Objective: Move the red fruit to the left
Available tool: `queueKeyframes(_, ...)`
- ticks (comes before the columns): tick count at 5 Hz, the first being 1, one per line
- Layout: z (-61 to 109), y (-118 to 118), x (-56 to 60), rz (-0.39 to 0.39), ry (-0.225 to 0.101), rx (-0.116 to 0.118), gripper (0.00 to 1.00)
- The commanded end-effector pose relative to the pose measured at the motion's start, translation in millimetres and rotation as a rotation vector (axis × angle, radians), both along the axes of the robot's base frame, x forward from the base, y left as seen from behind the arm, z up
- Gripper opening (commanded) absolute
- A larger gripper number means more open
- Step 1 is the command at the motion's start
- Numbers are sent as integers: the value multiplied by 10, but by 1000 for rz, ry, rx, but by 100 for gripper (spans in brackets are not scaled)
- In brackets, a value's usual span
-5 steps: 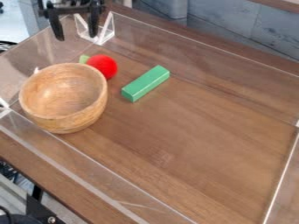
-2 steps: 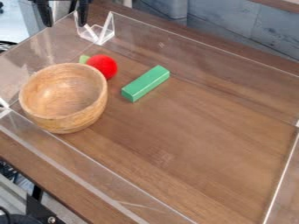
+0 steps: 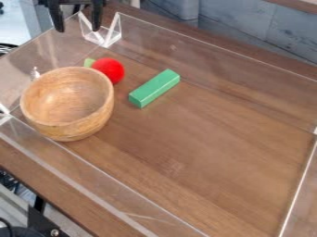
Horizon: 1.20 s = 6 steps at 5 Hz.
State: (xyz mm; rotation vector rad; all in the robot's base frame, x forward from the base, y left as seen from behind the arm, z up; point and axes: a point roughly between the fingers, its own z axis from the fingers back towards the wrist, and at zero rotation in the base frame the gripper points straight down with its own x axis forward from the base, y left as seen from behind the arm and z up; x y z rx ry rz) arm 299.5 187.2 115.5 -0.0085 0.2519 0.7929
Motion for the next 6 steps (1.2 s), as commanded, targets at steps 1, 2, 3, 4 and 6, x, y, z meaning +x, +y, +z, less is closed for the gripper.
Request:
queueKeyframes(1,241,15,-4,9,-44,25,100)
queueKeyframes(2,344,82,74,31,-47,22,100)
queueKeyframes(3,364,160,144,57,-38,27,100)
queueKeyframes(4,341,212,178,80,-20,36,100)
queueKeyframes(6,-58,267,144,105,22,57,100)
